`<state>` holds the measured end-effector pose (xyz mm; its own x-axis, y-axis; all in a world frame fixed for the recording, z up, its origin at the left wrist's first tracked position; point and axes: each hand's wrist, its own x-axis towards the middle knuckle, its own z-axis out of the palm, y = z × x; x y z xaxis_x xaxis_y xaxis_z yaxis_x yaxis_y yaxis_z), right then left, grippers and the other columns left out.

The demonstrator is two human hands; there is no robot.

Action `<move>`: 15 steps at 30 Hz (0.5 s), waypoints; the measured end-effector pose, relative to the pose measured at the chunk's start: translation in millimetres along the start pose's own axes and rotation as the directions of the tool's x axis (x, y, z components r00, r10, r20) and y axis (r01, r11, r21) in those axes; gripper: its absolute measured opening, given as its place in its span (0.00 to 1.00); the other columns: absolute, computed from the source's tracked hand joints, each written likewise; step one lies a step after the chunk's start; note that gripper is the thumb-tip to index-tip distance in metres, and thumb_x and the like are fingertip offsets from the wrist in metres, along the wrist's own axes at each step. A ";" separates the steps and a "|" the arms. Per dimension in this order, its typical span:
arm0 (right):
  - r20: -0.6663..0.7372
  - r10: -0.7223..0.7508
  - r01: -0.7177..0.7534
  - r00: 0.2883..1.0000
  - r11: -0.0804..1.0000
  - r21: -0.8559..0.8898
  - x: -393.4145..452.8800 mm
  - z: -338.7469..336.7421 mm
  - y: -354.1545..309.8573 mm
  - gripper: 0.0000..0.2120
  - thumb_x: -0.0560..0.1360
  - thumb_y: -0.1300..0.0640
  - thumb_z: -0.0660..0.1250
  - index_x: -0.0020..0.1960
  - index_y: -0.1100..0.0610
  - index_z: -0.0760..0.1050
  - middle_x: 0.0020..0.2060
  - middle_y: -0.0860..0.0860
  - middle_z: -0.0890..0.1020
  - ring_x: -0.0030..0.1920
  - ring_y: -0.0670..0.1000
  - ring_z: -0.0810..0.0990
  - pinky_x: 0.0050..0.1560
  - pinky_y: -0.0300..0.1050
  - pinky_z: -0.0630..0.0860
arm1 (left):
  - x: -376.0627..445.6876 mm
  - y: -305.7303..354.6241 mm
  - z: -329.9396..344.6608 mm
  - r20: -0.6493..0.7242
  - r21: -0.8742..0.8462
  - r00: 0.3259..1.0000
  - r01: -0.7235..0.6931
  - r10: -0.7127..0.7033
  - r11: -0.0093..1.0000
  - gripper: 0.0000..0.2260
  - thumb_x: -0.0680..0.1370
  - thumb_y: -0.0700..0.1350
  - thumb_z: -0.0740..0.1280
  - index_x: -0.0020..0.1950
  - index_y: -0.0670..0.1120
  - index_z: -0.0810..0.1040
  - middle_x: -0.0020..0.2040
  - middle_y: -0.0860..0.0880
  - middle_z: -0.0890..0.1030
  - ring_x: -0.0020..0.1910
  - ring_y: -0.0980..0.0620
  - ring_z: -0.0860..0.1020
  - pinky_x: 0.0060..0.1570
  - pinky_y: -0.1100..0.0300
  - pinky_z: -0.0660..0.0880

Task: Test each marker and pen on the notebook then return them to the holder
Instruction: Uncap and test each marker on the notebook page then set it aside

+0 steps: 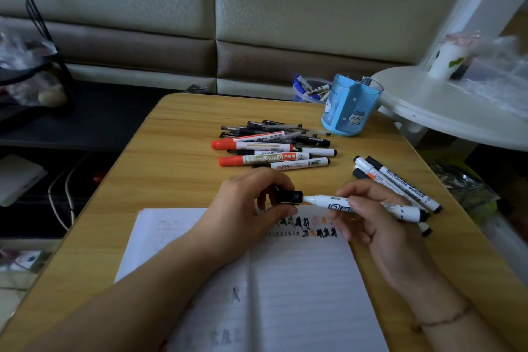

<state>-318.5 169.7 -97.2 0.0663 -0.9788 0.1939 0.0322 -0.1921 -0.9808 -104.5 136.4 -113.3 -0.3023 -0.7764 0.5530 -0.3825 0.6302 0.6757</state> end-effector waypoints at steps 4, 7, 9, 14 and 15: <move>0.061 -0.008 0.011 0.998 0.999 -0.050 -1.3 2.9 -3.8 0.06 0.70 0.55 0.67 0.42 0.54 0.82 0.36 0.60 0.84 0.27 0.51 0.75 0.26 0.34 0.69 | 0.1 0.9 -1.0 0.045 -0.007 0.995 -0.087 0.088 0.996 0.09 0.73 0.42 0.74 0.52 0.45 0.80 0.44 0.53 0.82 0.40 0.57 0.78 0.41 0.61 0.76; 0.075 -0.006 0.012 0.997 0.997 -0.082 -3.2 5.7 -4.1 0.12 0.68 0.46 0.70 0.45 0.54 0.82 0.39 0.60 0.85 0.28 0.53 0.76 0.26 0.36 0.69 | -0.1 4.3 -0.8 0.077 0.011 0.984 -0.160 0.159 0.987 0.07 0.76 0.38 0.70 0.53 0.41 0.81 0.44 0.51 0.82 0.42 0.58 0.79 0.43 0.65 0.75; 0.062 -0.018 0.020 0.998 0.999 -0.034 -4.7 7.9 -4.6 0.13 0.68 0.45 0.70 0.45 0.54 0.82 0.39 0.60 0.85 0.28 0.53 0.77 0.26 0.36 0.69 | 0.5 7.8 0.1 0.059 0.020 0.984 -0.170 0.168 0.985 0.06 0.77 0.36 0.67 0.53 0.40 0.81 0.41 0.52 0.80 0.38 0.60 0.77 0.41 0.69 0.71; 0.052 -0.095 0.097 0.994 0.994 -0.050 -8.3 12.9 -3.9 0.14 0.70 0.45 0.70 0.46 0.55 0.82 0.37 0.61 0.84 0.29 0.55 0.81 0.26 0.37 0.70 | 1.6 14.4 3.1 0.041 0.026 0.982 -0.187 0.185 0.982 0.06 0.78 0.35 0.65 0.50 0.40 0.82 0.38 0.58 0.74 0.36 0.66 0.70 0.40 0.71 0.66; 0.050 -0.121 0.124 0.991 0.991 -0.054 -8.9 13.7 -5.1 0.12 0.71 0.48 0.69 0.45 0.56 0.82 0.37 0.61 0.84 0.29 0.55 0.81 0.27 0.36 0.71 | 1.6 13.6 2.9 0.045 0.023 0.983 -0.180 0.179 0.983 0.06 0.78 0.35 0.65 0.50 0.40 0.82 0.38 0.58 0.74 0.36 0.67 0.70 0.40 0.72 0.66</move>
<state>-305.5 180.4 -93.7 0.1114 -0.9436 0.3117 -0.0138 -0.3151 -0.9490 -112.8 143.7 -104.7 -0.4053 -0.6506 0.6423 -0.3414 0.7594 0.5538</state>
